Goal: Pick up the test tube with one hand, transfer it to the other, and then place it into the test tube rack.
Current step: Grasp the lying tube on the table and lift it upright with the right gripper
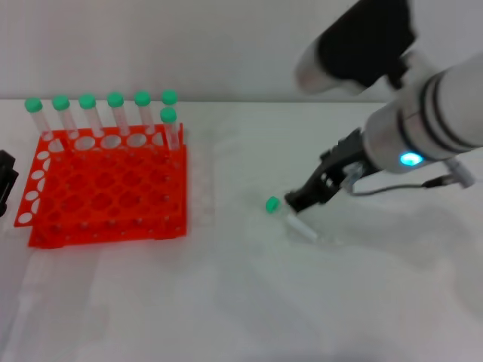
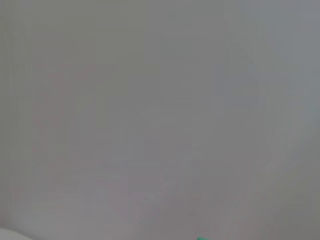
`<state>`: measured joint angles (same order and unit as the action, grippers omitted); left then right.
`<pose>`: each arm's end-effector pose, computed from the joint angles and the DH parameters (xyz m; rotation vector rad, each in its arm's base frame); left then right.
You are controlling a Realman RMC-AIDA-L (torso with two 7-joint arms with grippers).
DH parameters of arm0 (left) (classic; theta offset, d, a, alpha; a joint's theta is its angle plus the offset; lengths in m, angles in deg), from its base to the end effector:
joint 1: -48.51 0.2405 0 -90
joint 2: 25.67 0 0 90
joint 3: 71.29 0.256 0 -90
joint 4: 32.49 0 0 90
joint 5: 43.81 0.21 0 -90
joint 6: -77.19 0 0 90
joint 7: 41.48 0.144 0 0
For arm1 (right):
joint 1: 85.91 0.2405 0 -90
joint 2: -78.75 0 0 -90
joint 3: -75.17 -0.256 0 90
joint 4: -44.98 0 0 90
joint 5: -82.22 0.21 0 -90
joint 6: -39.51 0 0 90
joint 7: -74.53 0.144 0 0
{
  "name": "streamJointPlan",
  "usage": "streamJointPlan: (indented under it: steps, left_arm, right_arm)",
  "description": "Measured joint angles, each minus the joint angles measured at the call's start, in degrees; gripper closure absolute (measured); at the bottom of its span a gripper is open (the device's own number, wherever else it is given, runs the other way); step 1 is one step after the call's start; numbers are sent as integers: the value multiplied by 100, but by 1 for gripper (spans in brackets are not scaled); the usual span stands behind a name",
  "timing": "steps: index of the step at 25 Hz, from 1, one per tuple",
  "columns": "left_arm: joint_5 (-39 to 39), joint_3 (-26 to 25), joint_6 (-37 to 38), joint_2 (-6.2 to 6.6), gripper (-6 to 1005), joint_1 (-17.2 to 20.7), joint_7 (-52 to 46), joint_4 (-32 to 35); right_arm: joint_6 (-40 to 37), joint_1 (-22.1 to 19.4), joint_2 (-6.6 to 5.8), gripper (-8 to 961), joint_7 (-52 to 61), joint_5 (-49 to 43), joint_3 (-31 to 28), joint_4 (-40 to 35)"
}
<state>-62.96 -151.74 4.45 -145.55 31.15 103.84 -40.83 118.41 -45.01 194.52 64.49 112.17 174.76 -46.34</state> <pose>-0.3605 0.2912 0.0126 -1.3660 -0.8473 -1.0094 0.0703 0.3590 -0.0204 -2.5086 0.6226 -0.2882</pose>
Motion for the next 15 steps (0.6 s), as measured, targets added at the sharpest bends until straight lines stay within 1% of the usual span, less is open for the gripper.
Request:
streamJointPlan:
  steps: [4, 7, 15]
  left_arm:
    - [21, 3, -24, -3, 150, -38, -14, -28]
    - [15, 4, -60, -7, 149, 7, -12, -47]
    - [13, 3, -74, -9, 149, 22, 3, -34]
  right_arm:
    - [-8, 522, 35, 194, 218, 27, 299, 970]
    - [-159, 974, 46, 198, 369, 144, 417, 1772]
    - [-540, 1574, 45, 208, 481, 423, 509, 2966]
